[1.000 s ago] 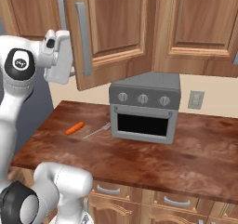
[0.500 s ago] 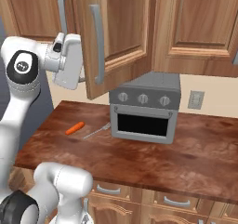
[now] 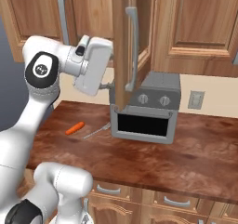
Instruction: Pick the pan from the cabinet and place it on the stove. Then turn on the stove burner for the pan.
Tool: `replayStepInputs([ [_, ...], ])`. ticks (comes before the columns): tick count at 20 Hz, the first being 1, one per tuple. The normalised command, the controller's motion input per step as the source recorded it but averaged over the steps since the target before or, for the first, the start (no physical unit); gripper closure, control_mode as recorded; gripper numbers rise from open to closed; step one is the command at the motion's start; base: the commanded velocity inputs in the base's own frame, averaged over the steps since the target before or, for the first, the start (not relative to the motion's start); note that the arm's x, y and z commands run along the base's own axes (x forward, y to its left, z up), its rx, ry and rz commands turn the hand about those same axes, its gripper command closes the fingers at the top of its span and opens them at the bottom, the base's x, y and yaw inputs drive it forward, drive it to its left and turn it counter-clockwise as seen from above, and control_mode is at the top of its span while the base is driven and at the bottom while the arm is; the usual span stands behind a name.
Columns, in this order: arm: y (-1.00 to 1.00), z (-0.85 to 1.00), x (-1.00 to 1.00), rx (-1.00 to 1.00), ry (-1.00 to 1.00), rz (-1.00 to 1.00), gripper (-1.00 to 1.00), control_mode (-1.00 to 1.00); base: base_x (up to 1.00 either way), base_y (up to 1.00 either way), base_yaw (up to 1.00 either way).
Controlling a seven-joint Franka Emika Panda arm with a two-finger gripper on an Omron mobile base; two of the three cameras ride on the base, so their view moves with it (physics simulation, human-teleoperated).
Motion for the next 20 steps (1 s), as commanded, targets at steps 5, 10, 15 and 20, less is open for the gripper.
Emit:
replayStepInputs([
  [5, -0.7, 0.0, -0.2, 0.07, 0.04, -0.07, -1.0, -1.0, 0.0, 0.0, 0.0],
  [10, -0.53, -0.01, -0.01, 0.05, 0.01, -0.03, -1.0, -1.0, 0.0, 0.0, 0.0],
  [15, -0.29, -0.03, -0.02, 0.03, -0.01, 0.0, -1.0, -1.0, 0.0, 0.0, 0.0],
  [20, 0.2, 0.0, -0.27, 0.02, -0.26, 0.0, -1.0, -1.0, 0.0, 0.0, 0.0],
])
